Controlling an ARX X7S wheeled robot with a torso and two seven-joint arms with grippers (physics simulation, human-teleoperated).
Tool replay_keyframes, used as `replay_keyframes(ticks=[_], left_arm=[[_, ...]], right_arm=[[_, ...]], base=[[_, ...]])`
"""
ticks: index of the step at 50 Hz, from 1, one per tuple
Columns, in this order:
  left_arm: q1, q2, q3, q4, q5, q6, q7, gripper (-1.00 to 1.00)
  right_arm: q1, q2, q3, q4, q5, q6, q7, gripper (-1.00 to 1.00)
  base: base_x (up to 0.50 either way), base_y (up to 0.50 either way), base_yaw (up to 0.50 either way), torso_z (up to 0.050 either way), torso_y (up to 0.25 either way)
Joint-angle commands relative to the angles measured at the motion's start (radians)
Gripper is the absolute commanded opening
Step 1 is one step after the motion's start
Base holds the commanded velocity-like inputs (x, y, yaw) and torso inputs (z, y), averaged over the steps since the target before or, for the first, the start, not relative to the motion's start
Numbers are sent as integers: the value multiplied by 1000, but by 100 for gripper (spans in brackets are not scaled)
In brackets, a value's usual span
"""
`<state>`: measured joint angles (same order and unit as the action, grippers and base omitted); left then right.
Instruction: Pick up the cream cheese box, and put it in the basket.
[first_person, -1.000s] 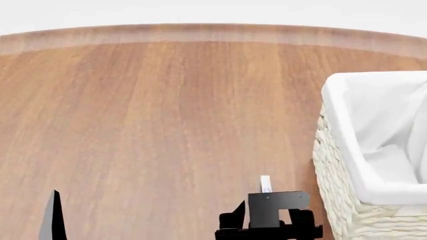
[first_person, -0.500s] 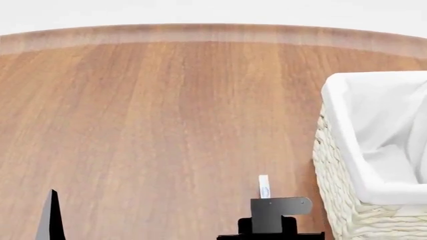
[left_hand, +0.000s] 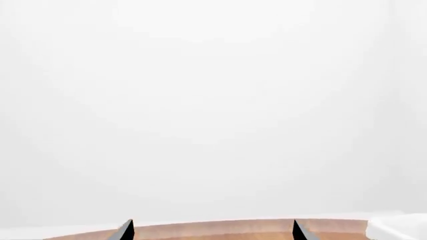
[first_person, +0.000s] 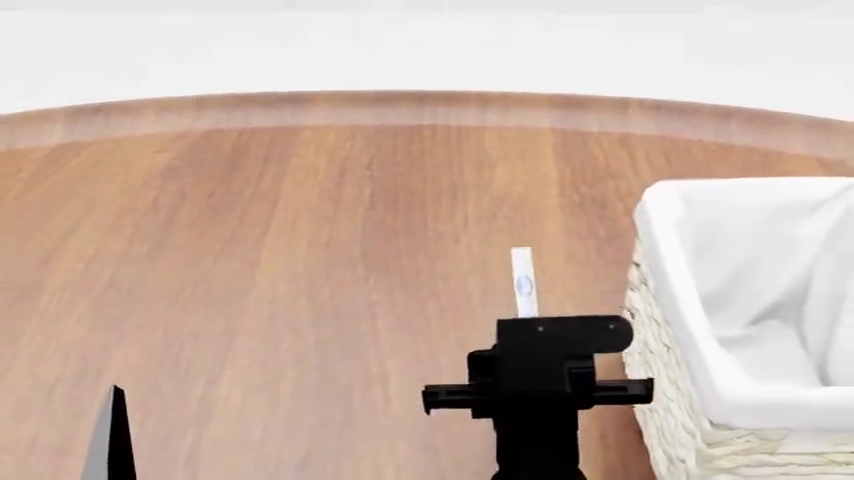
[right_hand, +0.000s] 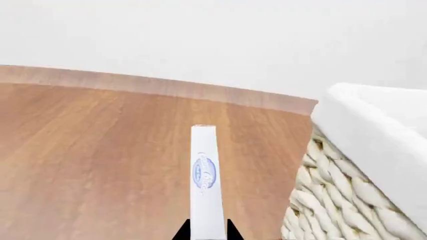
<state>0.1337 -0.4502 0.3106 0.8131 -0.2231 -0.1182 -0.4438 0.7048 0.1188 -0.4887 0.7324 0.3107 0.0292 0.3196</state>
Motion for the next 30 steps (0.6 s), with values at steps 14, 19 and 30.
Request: replay_keyframes(ticks=[14, 19, 30], left_arm=[[-3, -9, 18, -2, 12, -5, 1, 100], [-2, -8, 14, -4, 7, 3, -1, 100], [1, -12, 11, 10, 5, 24, -2, 100]], right_arm=[[-45, 168, -21, -899, 48, 431, 155, -100], [-9, 194, 5, -1039, 87, 519, 177, -100], [72, 269, 105, -1076, 171, 592, 139, -100]], base=[[0, 0, 0, 0, 250], [0, 0, 0, 0, 155], [0, 0, 0, 0, 0]])
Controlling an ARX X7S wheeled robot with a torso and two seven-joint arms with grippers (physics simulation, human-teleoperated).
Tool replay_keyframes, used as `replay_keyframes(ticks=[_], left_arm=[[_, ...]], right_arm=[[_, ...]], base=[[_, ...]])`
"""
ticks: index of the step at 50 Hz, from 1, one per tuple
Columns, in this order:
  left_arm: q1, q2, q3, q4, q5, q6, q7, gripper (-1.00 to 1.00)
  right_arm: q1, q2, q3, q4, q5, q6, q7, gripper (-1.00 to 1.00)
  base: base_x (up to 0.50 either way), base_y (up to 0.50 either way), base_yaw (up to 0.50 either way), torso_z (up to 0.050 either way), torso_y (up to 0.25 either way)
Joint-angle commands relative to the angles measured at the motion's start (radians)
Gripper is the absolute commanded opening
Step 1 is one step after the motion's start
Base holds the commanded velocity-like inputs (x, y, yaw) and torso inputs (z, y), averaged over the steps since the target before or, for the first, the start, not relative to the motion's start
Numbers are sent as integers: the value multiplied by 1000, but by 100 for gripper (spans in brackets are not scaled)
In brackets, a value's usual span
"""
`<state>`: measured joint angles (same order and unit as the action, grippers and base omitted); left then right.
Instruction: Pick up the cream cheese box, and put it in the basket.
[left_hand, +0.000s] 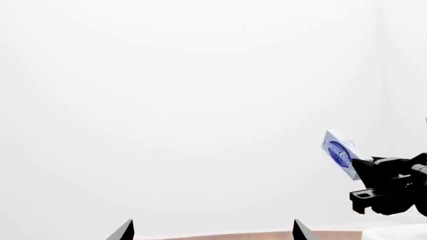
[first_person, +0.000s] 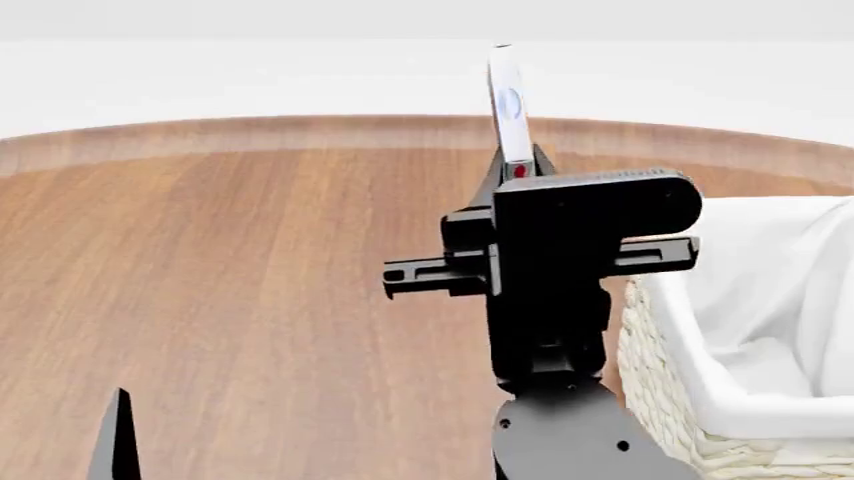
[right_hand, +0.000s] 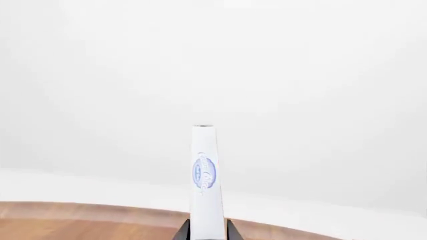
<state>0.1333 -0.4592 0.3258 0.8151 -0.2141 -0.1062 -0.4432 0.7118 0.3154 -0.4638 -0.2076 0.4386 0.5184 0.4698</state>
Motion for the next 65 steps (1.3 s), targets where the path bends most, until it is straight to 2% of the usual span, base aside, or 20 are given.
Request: replay_keyframes(ticks=[1, 9, 18, 27, 38, 43, 48, 54, 65], left_arm=[[0, -2, -5, 3, -5, 13, -3, 100], [-1, -5, -9, -2, -13, 12, -5, 100], [-6, -7, -10, -2, -15, 3, -10, 100], [-12, -8, -14, -6, -20, 0, -14, 100], [-19, -13, -20, 8, -27, -14, -21, 100], [-20, -14, -20, 9, -31, -15, -23, 100], [-19, -16, -18, 9, -31, -13, -23, 100], [-19, -17, -16, 9, -32, -12, -24, 100], [-21, -19, -7, 18, -28, -19, -27, 100]], right_arm=[[73, 83, 95, -140, 58, 110, -18, -100], [123, 179, 227, -146, 180, 158, -89, -100], [141, 299, 342, -19, 236, 161, -178, -100], [272, 380, 357, 168, 265, 239, -273, -100], [619, 348, 106, 684, 100, 332, -478, -100], [746, 318, -20, 856, 44, 436, -575, -100], [807, 323, -81, 855, 75, 589, -682, -100], [876, 304, -137, 923, 67, 673, -741, -100], [962, 256, -219, 1048, 33, 720, -806, -100]], base=[[0, 0, 0, 0, 0], [0, 0, 0, 0, 0], [0, 0, 0, 0, 0], [0, 0, 0, 0, 0], [0, 0, 0, 0, 0], [0, 0, 0, 0, 0], [0, 0, 0, 0, 3], [0, 0, 0, 0, 0], [0, 0, 0, 0, 0]])
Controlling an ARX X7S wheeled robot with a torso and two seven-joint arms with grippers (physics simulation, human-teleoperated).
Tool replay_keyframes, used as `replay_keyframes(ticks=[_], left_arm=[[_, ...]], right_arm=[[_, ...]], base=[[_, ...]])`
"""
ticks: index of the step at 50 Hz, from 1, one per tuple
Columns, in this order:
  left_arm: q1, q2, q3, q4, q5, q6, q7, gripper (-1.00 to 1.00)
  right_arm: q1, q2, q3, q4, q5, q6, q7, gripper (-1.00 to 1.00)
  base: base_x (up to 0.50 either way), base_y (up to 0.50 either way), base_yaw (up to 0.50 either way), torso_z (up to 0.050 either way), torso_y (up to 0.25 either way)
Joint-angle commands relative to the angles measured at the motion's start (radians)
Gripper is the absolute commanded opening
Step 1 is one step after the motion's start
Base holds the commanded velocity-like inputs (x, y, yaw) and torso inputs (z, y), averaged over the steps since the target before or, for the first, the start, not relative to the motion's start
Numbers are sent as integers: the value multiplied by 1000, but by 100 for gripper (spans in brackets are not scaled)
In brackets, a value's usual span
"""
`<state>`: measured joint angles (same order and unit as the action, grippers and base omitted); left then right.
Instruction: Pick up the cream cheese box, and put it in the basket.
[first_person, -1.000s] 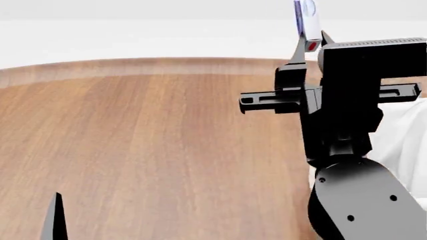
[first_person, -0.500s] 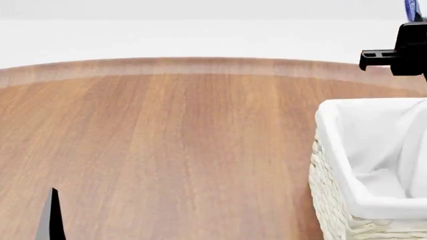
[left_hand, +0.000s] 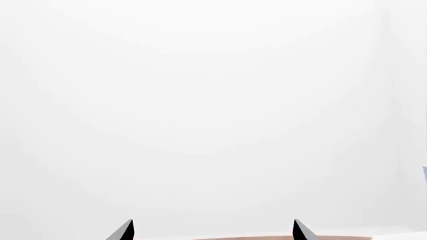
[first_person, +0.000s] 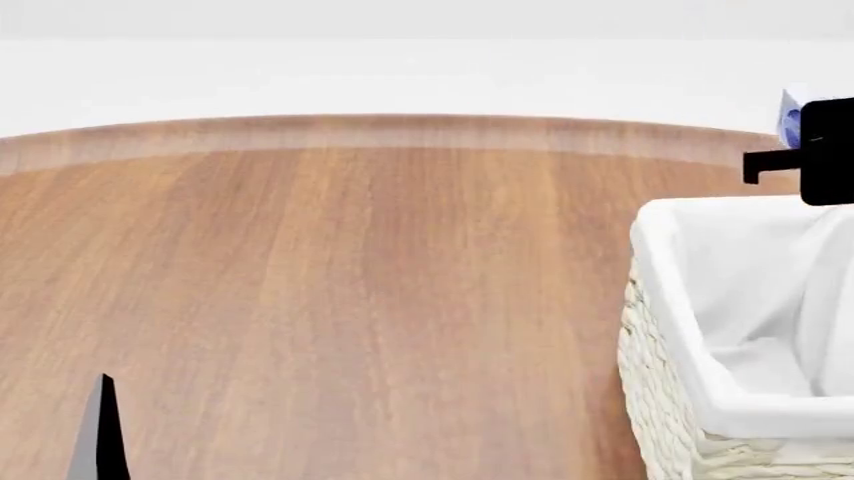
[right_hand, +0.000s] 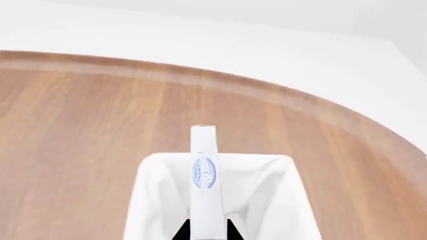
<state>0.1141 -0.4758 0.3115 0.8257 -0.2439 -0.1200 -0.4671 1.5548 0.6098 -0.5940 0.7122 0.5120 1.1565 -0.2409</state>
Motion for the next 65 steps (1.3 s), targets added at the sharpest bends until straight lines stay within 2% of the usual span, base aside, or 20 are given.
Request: replay_keyframes(ticks=[1, 16, 28, 65], left_arm=[[-1, -2, 7, 7, 1, -5, -3, 100], [-5, -3, 10, 6, -1, -6, -6, 100], [-2, -7, 13, 3, 1, 1, -7, 100], [-7, -10, 26, -7, 6, 5, -13, 100]], right_arm=[[124, -43, -88, 139, -42, 82, -95, -100], [102, -101, -114, 310, -73, 16, -107, -100], [61, -108, -132, 330, -81, -9, -123, -100], [-10, -185, -128, 590, -122, -204, -192, -100]], base=[[0, 0, 0, 0, 0], [0, 0, 0, 0, 1], [0, 0, 0, 0, 1], [0, 0, 0, 0, 1]])
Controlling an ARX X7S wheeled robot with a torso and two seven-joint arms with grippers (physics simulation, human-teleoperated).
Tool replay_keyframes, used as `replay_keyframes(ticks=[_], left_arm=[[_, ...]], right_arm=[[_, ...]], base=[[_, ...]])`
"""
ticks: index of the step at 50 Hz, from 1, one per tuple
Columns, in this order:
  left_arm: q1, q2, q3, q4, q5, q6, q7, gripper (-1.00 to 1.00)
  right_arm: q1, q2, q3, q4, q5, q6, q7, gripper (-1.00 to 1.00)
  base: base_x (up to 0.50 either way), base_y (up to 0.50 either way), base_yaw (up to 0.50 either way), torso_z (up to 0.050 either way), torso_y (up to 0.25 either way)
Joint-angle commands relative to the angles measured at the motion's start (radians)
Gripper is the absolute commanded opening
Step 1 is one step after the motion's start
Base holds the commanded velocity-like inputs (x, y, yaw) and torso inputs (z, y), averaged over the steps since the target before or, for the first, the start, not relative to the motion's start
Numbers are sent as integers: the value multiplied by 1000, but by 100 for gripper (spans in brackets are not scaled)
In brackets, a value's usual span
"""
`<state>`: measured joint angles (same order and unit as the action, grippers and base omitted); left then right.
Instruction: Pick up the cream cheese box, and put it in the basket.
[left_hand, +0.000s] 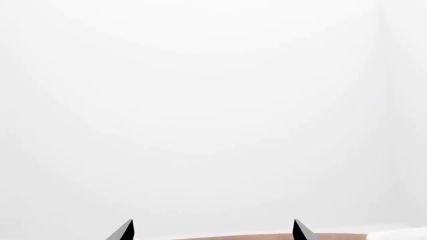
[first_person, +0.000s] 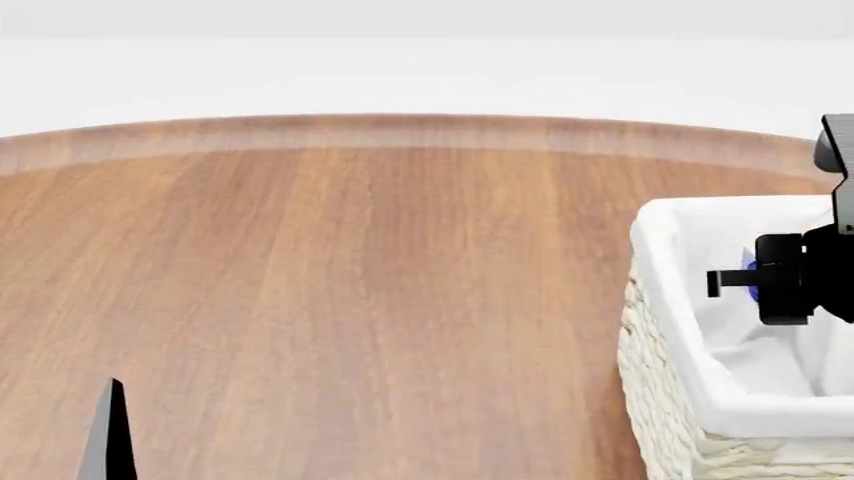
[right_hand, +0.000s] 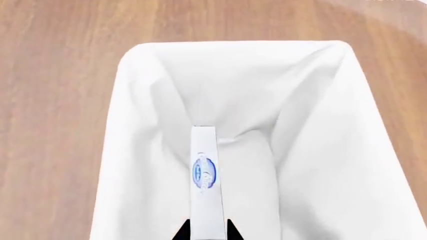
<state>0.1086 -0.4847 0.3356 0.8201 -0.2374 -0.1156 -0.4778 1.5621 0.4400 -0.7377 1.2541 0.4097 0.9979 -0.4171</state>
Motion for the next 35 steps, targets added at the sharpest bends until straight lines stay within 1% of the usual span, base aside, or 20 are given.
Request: replay_keyframes(ticks=[1, 18, 19, 35], left_arm=[[-1, -1, 2, -3, -2, 2, -2, 100], [-4, -3, 9, -6, 0, 1, -5, 100], [-4, -3, 10, -8, 1, 2, -3, 100], [-6, -3, 14, -16, -4, 8, -5, 100]], right_arm=[[-20, -15, 19, 48, -21, -47, -16, -100], [-50, -20, 63, 51, -75, -74, -24, -100], [-50, -20, 68, 51, -78, -79, -24, 100], [-52, -23, 110, 49, -136, -79, -35, 100]], base=[[0, 0, 0, 0, 0], [0, 0, 0, 1, 1], [0, 0, 0, 0, 0], [0, 0, 0, 0, 0]])
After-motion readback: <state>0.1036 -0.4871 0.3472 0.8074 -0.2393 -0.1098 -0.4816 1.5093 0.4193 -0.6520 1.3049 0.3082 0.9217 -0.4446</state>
